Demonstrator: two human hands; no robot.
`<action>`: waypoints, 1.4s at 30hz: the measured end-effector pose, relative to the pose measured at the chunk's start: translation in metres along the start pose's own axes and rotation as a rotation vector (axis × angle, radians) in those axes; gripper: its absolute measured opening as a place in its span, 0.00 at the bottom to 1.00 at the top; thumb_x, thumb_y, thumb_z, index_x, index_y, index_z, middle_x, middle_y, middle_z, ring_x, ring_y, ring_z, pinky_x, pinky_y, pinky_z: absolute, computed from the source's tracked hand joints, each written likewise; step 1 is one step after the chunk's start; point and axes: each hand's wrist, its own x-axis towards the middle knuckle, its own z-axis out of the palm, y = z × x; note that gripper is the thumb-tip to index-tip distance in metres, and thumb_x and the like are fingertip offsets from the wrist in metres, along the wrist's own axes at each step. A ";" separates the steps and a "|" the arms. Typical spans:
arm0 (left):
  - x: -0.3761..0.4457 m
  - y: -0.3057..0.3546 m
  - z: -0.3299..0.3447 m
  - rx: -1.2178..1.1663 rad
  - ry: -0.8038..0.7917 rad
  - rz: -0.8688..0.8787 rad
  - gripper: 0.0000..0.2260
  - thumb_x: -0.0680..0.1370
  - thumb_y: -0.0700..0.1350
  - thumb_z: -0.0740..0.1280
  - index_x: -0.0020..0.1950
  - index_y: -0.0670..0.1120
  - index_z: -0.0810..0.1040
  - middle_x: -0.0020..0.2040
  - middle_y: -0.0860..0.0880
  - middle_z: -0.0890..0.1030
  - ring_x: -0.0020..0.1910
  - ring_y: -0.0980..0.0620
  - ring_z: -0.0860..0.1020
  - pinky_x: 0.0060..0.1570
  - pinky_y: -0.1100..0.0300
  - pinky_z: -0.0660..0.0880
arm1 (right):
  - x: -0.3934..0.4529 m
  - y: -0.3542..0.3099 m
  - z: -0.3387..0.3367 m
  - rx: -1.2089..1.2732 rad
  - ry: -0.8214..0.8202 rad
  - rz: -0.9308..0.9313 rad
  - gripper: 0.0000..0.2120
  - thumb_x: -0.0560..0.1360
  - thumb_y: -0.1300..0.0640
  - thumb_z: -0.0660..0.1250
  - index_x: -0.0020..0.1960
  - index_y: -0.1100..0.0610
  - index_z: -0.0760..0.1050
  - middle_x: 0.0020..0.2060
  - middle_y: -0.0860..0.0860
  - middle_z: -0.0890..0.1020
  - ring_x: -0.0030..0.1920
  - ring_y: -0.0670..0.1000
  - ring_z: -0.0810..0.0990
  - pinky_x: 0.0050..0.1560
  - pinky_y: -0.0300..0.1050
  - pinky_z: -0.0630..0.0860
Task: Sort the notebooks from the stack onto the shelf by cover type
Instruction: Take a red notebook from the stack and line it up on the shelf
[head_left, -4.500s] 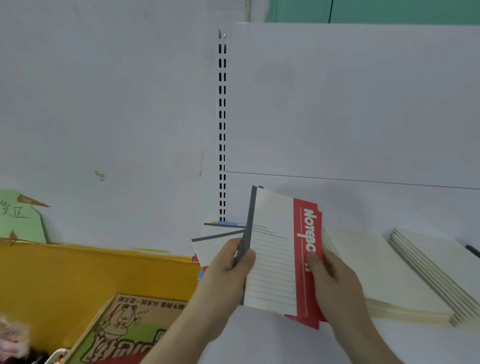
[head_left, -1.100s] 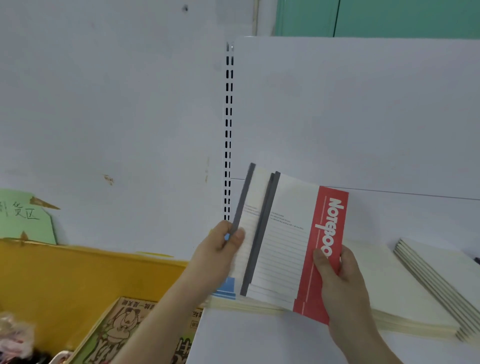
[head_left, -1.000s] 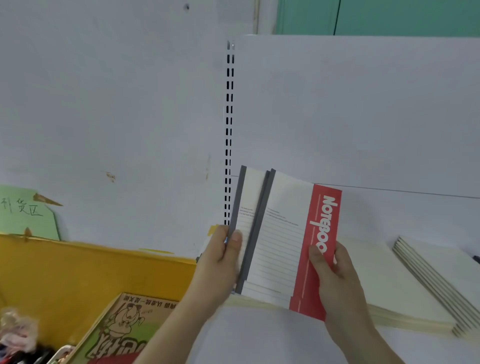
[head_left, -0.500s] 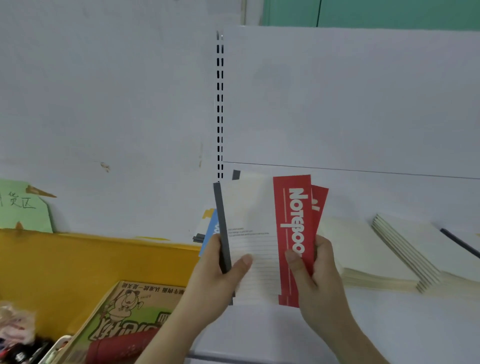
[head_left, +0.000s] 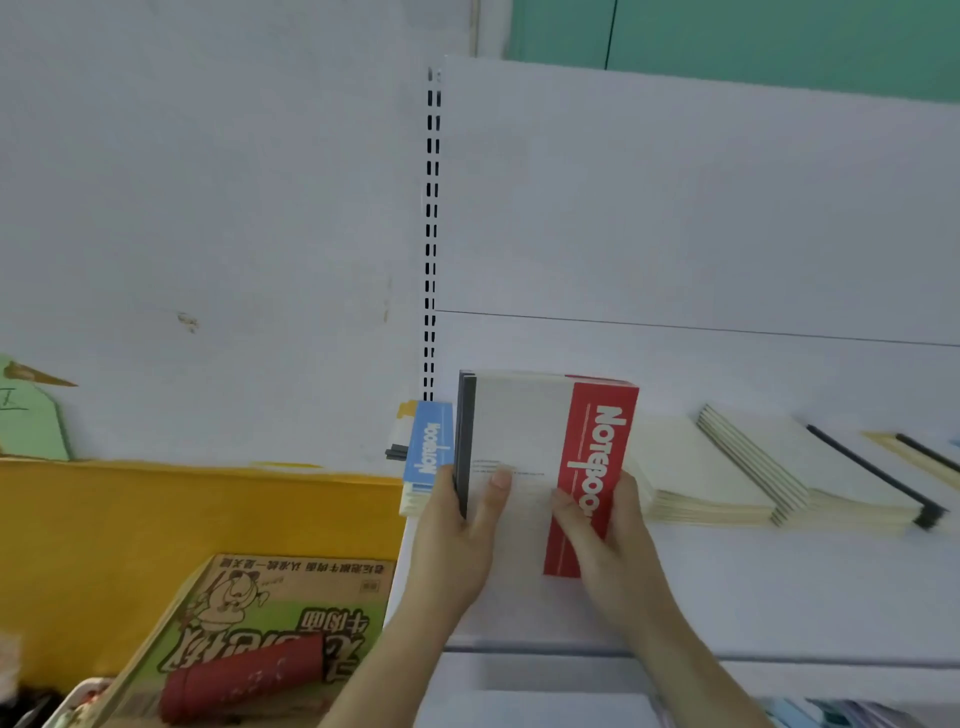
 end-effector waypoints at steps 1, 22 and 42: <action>0.001 -0.002 -0.002 0.022 -0.023 -0.002 0.18 0.74 0.63 0.63 0.57 0.53 0.75 0.50 0.57 0.83 0.49 0.62 0.82 0.47 0.60 0.82 | 0.000 0.000 -0.001 -0.005 -0.013 0.014 0.11 0.79 0.46 0.62 0.60 0.45 0.67 0.48 0.35 0.79 0.49 0.32 0.78 0.44 0.29 0.75; -0.034 0.056 0.096 -0.062 -0.183 0.071 0.07 0.83 0.50 0.62 0.49 0.48 0.74 0.44 0.56 0.82 0.39 0.69 0.78 0.34 0.75 0.71 | -0.047 0.003 -0.134 -0.233 0.067 -0.014 0.07 0.81 0.47 0.55 0.58 0.43 0.67 0.32 0.53 0.83 0.28 0.52 0.80 0.31 0.45 0.78; -0.157 0.121 0.471 0.349 -0.749 0.411 0.46 0.74 0.54 0.72 0.76 0.70 0.39 0.65 0.61 0.73 0.59 0.60 0.77 0.60 0.57 0.77 | -0.095 0.066 -0.543 -0.428 0.430 0.184 0.14 0.79 0.44 0.54 0.62 0.47 0.68 0.36 0.46 0.83 0.33 0.45 0.82 0.31 0.36 0.76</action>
